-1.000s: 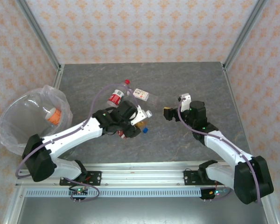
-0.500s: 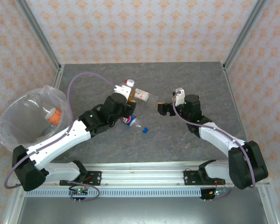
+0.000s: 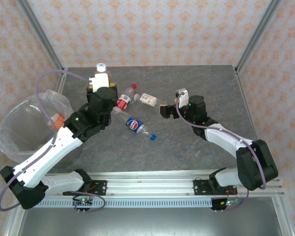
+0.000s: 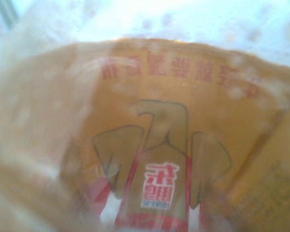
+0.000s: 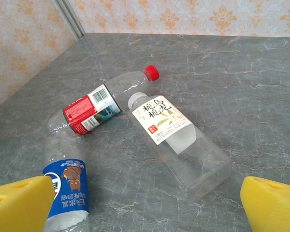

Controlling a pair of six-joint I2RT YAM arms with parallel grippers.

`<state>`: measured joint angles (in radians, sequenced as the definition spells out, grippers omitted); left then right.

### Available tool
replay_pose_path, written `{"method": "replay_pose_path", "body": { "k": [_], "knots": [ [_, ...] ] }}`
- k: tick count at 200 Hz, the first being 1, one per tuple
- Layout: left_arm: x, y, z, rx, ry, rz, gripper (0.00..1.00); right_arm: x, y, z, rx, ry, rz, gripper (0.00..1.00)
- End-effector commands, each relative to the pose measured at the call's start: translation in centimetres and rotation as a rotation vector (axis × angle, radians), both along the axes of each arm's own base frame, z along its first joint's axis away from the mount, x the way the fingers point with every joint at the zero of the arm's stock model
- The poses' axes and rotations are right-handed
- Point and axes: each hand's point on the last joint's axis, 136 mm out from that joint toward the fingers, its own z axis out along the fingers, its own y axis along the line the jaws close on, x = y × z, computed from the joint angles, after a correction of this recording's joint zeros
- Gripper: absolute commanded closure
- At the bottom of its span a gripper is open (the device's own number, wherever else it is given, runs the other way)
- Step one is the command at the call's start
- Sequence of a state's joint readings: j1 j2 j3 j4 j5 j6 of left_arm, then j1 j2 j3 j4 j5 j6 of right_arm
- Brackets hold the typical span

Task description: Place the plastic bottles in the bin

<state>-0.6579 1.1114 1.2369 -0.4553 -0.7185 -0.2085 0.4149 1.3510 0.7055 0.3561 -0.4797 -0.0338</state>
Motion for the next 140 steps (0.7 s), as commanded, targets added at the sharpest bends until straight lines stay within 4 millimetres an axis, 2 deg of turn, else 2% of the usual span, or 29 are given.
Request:
{"method": "replay_pose_path", "body": {
  "k": [1,42,94,128,140],
  "knots": [
    [-1.6,4.7,2.1,0.070,-0.021,0.165,0.49,0.7,0.9,2.3,0.036,-0.062,0.017,0.01],
    [-3.7,10.8,4.0,0.123,-0.052,0.380,0.49,0.7,0.9,2.5,0.029,-0.064,0.019,0.01],
    [-6.8,18.3,3.8,0.157,-0.042,0.641,0.49,0.4,0.6,2.3,0.015,-0.062,0.016,0.01],
    [-8.6,21.1,2.5,0.089,-0.040,0.734,0.48,0.5,0.6,2.3,0.015,-0.063,0.013,0.01],
    [-9.9,22.2,2.0,0.071,-0.043,0.810,0.46,0.5,0.6,2.4,0.015,-0.065,0.011,0.01]
  ]
}}
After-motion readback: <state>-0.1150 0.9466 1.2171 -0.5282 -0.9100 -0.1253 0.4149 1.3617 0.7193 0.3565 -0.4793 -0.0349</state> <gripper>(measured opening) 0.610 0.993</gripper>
